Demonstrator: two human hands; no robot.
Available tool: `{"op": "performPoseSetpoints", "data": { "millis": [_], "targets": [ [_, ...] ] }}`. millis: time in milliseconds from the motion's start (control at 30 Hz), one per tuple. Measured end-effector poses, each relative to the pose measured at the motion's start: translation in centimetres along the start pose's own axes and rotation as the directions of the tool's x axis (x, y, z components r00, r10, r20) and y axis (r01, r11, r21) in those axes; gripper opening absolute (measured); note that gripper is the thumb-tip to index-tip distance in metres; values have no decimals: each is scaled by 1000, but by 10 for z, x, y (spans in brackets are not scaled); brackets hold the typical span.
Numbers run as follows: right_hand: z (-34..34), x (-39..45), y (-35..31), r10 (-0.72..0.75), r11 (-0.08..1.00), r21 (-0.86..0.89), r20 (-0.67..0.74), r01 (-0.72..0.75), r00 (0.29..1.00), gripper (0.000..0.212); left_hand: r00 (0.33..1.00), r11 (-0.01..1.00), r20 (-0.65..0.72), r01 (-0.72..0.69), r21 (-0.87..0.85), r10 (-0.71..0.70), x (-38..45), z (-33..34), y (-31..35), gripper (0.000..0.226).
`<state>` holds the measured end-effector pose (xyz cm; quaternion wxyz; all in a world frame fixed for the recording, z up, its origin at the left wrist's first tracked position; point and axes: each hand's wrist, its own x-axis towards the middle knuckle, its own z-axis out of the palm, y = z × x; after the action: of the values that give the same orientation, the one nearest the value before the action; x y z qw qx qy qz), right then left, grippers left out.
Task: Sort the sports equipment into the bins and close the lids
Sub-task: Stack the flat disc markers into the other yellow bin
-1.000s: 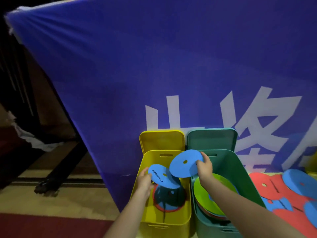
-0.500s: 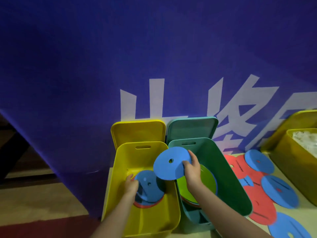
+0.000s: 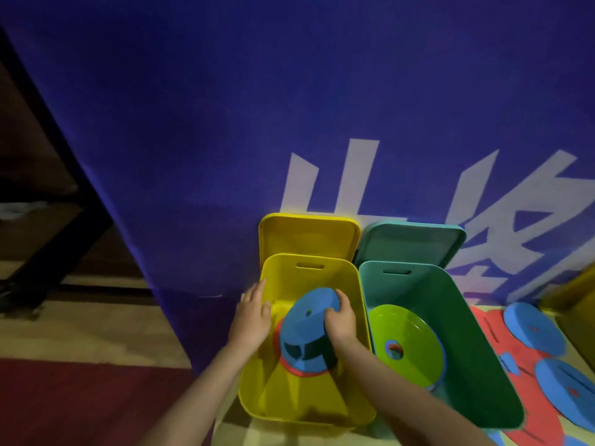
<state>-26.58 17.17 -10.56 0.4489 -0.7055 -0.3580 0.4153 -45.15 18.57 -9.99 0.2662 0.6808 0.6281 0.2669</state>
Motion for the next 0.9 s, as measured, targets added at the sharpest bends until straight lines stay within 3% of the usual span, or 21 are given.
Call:
{"op": "performPoseSetpoints", "data": {
  "millis": [133, 267, 433, 500, 600, 667, 767, 833, 900],
  "targets": [
    [19, 7, 24, 76, 997, 3, -29, -76, 997, 57, 998, 993, -3, 58, -106, -59, -6, 2, -4, 48],
    [28, 8, 57, 102, 975, -194, -24, -105, 994, 63, 995, 986, -65, 64, -154, -75, -6, 5, -8, 47],
    [29, 13, 72, 285, 747, -616, -43, -250, 958, 80, 992, 985, -104, 56, -166, -74, -5, 3, -13, 46],
    [29, 10, 60, 274, 748, -630, 7, -208, 962, 78, 991, 989, -122, 40, -145, -58, -6, 1, -13, 45],
    [11, -2, 32, 124, 747, -664, 116, -16, 985, 69, 987, 1000, -159, 25, -3, -25, -9, -4, -7, 45],
    [-14, -17, 9, -4, 764, -637, 161, 107, 987, 64, 979, 989, -201, -12, 148, 42, -17, -3, 0, 44],
    [-63, -48, -19, -260, 871, -383, 172, 307, 950, 49, 952, 964, -211, -182, 193, 222, -30, 5, 31, 41],
    [-102, -66, -25, -376, 902, -203, 67, 381, 924, 38, 944, 958, -165, -279, 70, 287, -39, 19, 69, 36],
    [-144, -76, -20, -347, 933, -116, -39, 341, 937, 32, 951, 943, -90, -307, -131, 297, -53, 40, 109, 32]
  ]
}}
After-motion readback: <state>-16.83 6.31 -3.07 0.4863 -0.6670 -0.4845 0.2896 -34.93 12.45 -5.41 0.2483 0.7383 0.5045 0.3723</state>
